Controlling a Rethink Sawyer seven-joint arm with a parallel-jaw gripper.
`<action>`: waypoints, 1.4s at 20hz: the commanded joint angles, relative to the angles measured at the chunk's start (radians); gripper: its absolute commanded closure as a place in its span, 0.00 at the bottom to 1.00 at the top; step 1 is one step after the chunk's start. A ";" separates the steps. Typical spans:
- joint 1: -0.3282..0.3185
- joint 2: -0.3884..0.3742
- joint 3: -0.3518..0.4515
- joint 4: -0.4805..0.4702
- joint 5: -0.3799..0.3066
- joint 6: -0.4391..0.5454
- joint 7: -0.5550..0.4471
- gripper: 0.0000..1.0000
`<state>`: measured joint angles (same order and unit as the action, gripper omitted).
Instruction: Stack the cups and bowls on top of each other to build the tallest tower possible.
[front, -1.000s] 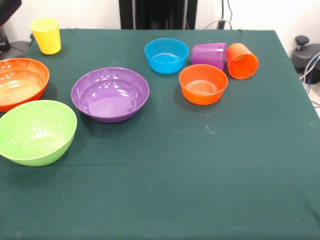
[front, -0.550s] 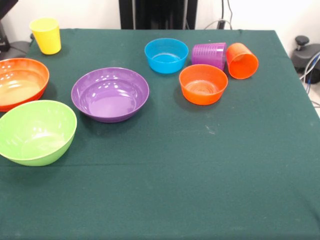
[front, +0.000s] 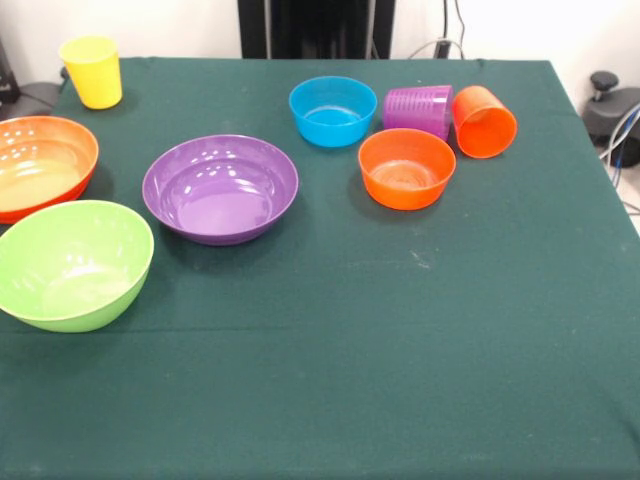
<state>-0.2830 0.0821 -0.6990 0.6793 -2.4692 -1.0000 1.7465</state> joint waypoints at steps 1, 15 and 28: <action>0.020 -0.057 0.060 0.059 0.090 -0.049 0.029 0.00; -0.018 -0.074 0.028 0.063 0.091 -0.041 0.060 0.00; -0.093 -0.107 0.033 0.094 0.085 -0.036 -0.053 0.00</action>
<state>-0.3485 -0.0137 -0.7655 0.6900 -2.4685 -1.0002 1.7465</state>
